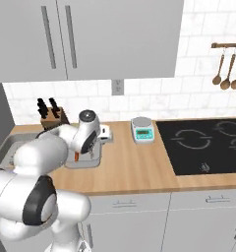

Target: Place one carrot and one fish in each tupperware on the nearby counter, to pack two identical lunches.

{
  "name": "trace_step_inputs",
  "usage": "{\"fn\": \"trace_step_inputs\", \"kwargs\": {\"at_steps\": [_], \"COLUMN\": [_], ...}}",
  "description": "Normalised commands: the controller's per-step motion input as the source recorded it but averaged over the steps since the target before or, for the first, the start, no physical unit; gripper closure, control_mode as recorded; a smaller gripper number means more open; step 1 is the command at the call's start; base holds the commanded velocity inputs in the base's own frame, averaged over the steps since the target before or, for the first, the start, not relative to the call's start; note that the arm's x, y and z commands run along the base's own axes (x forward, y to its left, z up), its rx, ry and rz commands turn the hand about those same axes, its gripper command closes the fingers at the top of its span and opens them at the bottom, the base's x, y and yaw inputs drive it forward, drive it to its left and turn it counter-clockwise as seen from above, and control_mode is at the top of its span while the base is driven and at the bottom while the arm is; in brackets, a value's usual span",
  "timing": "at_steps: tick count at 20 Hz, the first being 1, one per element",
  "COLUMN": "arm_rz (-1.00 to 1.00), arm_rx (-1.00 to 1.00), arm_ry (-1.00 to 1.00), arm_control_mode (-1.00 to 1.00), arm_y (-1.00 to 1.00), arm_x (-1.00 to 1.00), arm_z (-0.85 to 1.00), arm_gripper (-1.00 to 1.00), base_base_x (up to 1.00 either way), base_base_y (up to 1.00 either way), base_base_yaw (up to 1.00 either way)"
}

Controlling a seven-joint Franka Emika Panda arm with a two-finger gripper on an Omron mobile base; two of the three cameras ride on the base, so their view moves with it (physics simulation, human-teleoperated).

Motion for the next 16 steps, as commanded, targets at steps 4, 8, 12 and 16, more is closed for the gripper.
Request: {"fn": "trace_step_inputs", "kwargs": {"at_steps": [4,8,12,16], "arm_rz": [-0.10,-0.06,0.00,0.00], "arm_rx": [0.10,0.07,0.02,0.00], "arm_ry": [-0.15,-0.12,-0.16,-0.13], "arm_control_mode": [-1.00,-1.00,-1.00,-1.00], "arm_y": [-0.83,-0.54,-0.25,-0.10], "arm_x": [-1.00,-0.74,-0.57,-0.49], "arm_z": [0.75,0.60,0.54,0.41], "arm_gripper": [-1.00,-1.00,-1.00,-1.00], "base_base_x": [0.00,0.00,0.00,0.00], "base_base_y": [0.00,0.00,0.00,0.00], "base_base_yaw": [0.00,0.00,0.00,0.00]}}
